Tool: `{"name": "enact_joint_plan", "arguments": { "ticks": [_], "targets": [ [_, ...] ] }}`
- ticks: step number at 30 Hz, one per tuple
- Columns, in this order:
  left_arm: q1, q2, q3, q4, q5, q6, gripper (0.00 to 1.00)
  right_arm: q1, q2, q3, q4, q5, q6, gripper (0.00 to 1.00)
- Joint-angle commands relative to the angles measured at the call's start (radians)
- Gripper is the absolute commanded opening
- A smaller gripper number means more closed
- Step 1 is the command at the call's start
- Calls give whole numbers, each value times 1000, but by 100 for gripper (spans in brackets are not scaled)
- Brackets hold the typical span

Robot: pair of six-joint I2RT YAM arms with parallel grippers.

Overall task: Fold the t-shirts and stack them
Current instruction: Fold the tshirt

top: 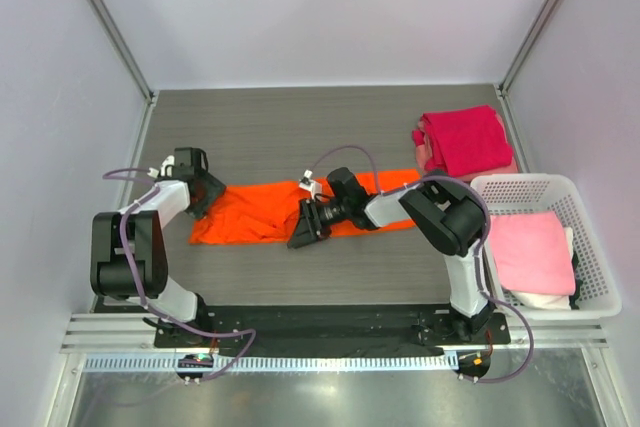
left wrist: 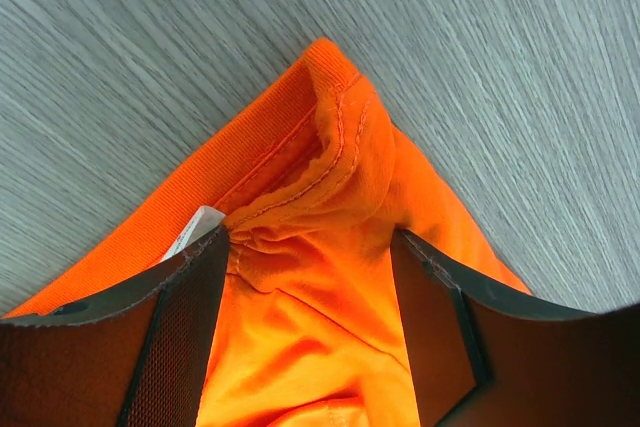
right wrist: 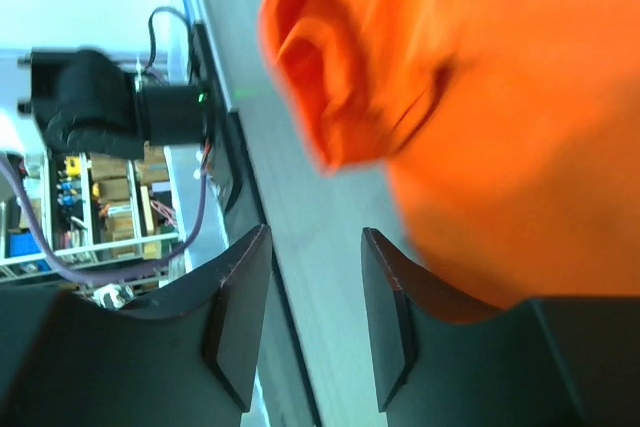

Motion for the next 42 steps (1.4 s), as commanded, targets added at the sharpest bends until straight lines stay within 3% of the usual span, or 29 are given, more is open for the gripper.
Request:
{"name": "enact_joint_plan", "arguments": {
  "ticks": [1,7,22,29,33,36,42],
  "targets": [
    [11,30,-16,-8,-4,26,68,9,-140,-72,32,-18,-70,48],
    [9,-65,-44,-11,-13,30,68,10,-208,-65,-15,61,-95,59],
    [-26,-464,-128,-132,10,-40,80,87,-105,204,-337,293,-282,61],
    [-123,-524,-188,-138,133,-100,77,96,-149,216,-374,284,-291,50],
    [-150,-532,-202,-117,191,-111,74,116,-140,228,-368,184,-265,33],
    [-152,-511,-216,-80,211,-131,74,122,-107,241,-351,181,-230,23],
    [-152,-377,-225,18,248,-165,74,119,13,320,-348,179,-173,16]
  ]
}}
